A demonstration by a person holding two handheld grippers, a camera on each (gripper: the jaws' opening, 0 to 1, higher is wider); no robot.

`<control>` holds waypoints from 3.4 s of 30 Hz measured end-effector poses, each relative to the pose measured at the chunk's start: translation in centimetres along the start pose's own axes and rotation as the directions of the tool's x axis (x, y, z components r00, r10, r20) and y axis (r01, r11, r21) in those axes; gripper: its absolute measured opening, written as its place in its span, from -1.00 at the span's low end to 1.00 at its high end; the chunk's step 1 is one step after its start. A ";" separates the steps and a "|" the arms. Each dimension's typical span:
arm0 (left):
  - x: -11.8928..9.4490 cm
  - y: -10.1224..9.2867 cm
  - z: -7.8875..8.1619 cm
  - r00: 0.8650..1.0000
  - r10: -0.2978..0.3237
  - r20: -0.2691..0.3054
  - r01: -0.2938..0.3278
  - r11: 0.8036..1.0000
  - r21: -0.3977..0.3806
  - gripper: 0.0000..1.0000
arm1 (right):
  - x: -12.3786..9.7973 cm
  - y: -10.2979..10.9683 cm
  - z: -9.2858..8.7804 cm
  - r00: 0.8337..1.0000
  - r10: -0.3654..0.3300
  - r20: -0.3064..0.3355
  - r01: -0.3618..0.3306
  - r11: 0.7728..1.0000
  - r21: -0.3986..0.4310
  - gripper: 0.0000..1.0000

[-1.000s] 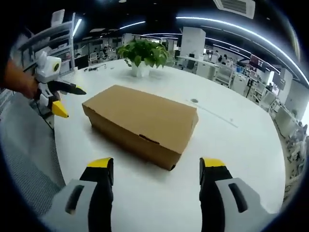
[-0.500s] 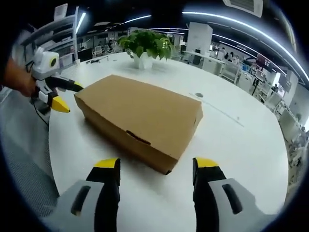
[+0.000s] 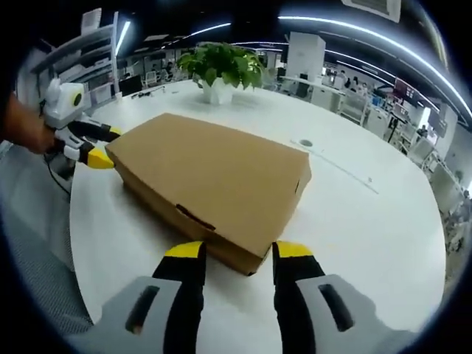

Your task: Operate the shoe box by opening the lid, removing the specified soft item, and placing it in the target area until the item is outside and the box remains undamaged.

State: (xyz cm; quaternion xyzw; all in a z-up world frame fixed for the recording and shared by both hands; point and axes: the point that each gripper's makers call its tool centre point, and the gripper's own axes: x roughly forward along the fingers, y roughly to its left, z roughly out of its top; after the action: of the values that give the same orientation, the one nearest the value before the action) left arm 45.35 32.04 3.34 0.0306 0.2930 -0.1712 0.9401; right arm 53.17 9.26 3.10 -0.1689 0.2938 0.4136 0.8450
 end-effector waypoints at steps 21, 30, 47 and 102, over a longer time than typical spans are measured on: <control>-0.7 -0.2 1.0 1.000 -0.016 0.021 0.017 0.999 -0.035 -0.04 | -0.9 -0.1 1.2 1.000 -0.017 0.017 0.017 1.000 -0.010 -0.37; -1.8 -0.2 2.4 0.998 -0.012 0.059 0.015 0.998 -0.054 -0.04 | -2.1 0.0 2.7 0.999 -0.023 0.048 0.024 1.000 -0.013 -0.37; -2.9 0.2 4.6 0.996 -0.016 0.089 0.022 0.997 -0.067 -0.04 | -3.5 -0.3 5.3 0.994 -0.038 0.102 0.039 0.999 -0.005 -0.37; -3.3 4.4 15.0 0.963 0.047 0.265 -0.008 0.989 -0.148 0.08 | -3.1 -3.4 16.7 0.944 -0.045 0.328 0.040 0.999 0.021 -0.06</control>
State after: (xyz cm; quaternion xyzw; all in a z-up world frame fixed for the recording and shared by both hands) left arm 52.45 34.85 17.36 -0.0573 0.1745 -0.1388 0.9731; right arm 60.37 14.20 18.06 -0.0979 0.1482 0.4154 0.8921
